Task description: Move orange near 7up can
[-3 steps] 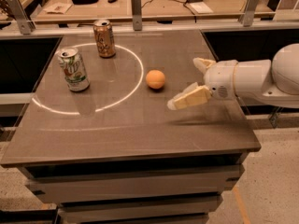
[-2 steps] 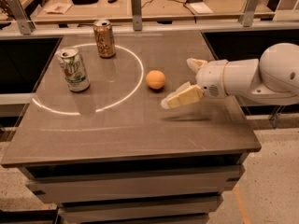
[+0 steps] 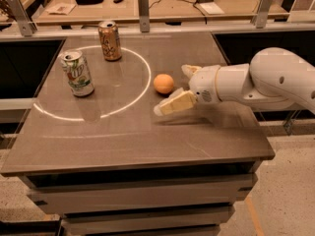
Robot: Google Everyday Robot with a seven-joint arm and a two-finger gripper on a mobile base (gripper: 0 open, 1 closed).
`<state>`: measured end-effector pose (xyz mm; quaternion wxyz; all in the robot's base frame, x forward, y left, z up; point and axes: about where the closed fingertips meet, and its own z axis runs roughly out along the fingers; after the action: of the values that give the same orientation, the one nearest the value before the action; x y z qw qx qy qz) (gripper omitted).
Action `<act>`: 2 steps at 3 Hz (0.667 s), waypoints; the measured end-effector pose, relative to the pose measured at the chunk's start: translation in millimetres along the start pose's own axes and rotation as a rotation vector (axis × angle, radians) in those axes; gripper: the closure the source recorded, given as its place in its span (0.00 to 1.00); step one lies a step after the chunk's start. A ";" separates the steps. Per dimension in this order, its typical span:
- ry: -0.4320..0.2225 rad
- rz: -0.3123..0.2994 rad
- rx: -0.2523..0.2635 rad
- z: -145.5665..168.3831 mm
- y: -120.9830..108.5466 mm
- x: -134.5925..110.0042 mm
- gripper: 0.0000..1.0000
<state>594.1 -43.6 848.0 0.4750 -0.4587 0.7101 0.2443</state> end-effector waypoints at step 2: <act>-0.026 0.013 -0.005 26.1 -1.5 -12.3 0.18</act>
Offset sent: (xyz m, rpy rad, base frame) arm 0.0247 0.0292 -0.0013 0.0484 0.0018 -0.0159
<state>608.7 -18.7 848.0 0.4815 -0.4519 0.7063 0.2552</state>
